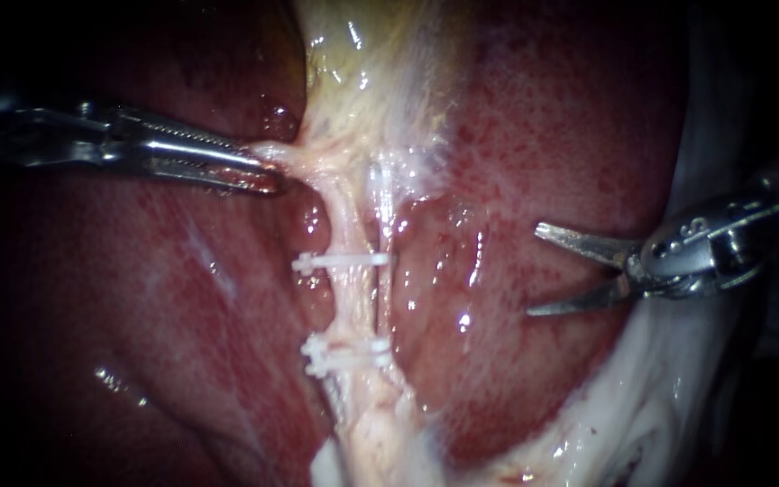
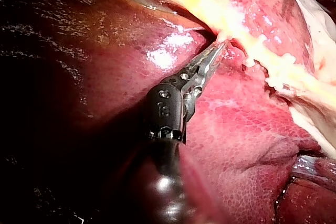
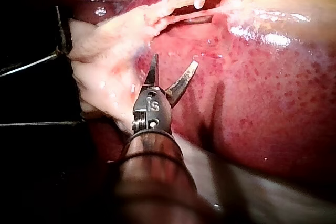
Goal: Go to the cutting position left tube
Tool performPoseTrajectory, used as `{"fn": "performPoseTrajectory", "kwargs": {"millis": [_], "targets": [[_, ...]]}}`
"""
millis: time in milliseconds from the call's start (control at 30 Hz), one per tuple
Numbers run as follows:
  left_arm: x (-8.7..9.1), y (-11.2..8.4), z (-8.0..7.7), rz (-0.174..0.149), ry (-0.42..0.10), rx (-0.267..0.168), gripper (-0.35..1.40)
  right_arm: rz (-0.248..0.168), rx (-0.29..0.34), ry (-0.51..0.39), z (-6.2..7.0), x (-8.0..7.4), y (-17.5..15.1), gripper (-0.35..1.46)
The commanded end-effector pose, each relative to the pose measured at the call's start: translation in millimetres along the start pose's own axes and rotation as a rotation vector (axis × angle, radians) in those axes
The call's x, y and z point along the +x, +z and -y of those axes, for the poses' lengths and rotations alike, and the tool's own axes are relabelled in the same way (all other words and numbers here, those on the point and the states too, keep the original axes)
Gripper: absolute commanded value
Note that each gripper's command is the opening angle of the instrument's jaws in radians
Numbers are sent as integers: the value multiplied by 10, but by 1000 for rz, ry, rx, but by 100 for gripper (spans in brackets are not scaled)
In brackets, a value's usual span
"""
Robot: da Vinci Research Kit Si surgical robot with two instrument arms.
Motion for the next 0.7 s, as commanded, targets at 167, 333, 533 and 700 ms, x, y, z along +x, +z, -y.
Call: {"fn": "performPoseTrajectory", "kwargs": {"millis": [167, 333, 533, 700], "targets": [[19, -30, -5, -5, -8, -10, -35, -3, 7, -1, 0, -1, 0, 145], [37, -74, -8, -43, -22, 11, -35, -3, 9, -1, 0, 0, 1, 145], [37, -85, -7, -51, -20, 18, -35, -16, 57, 1, 1, 3, 5, 143], [36, -78, -11, -53, -20, 27, -35, -65, 142, 6, 7, 19, 20, 143]]}}
